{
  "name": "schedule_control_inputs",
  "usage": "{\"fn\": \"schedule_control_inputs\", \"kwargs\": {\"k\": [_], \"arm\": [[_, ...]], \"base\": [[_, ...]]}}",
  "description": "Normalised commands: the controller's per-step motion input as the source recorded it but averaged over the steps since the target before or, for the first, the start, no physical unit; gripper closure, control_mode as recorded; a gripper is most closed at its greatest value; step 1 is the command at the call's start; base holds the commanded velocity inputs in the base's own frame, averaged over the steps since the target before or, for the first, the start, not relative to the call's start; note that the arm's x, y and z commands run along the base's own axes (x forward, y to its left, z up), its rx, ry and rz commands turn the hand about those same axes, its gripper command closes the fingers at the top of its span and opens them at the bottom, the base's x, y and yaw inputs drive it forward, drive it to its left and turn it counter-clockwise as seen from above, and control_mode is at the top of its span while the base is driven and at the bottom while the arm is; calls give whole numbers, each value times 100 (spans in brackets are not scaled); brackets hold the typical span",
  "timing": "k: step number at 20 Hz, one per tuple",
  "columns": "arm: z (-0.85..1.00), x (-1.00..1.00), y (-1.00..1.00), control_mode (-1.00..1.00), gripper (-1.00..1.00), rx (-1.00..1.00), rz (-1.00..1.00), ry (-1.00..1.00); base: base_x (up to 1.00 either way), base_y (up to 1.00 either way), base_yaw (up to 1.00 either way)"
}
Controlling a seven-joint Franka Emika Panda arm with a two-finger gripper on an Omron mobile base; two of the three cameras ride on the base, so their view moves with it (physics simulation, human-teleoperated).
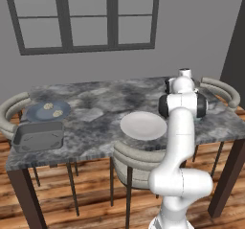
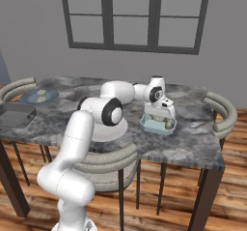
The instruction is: Place two dumplings into each of the tupperware containers and then place the containers in the fridge.
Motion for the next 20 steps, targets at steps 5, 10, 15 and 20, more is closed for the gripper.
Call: {"fn": "schedule_control_inputs", "kwargs": {"k": [5,10,15,20], "arm": [[-1,-39,-13,-100,-100,1,0,-5],[2,-71,-3,-100,-100,5,3,-19],[1,-62,3,-100,-100,6,27,-14],[0,-37,9,-100,-100,12,47,-19]], "base": [[0,0,0],[0,0,0],[0,0,0],[0,0,0]]}}
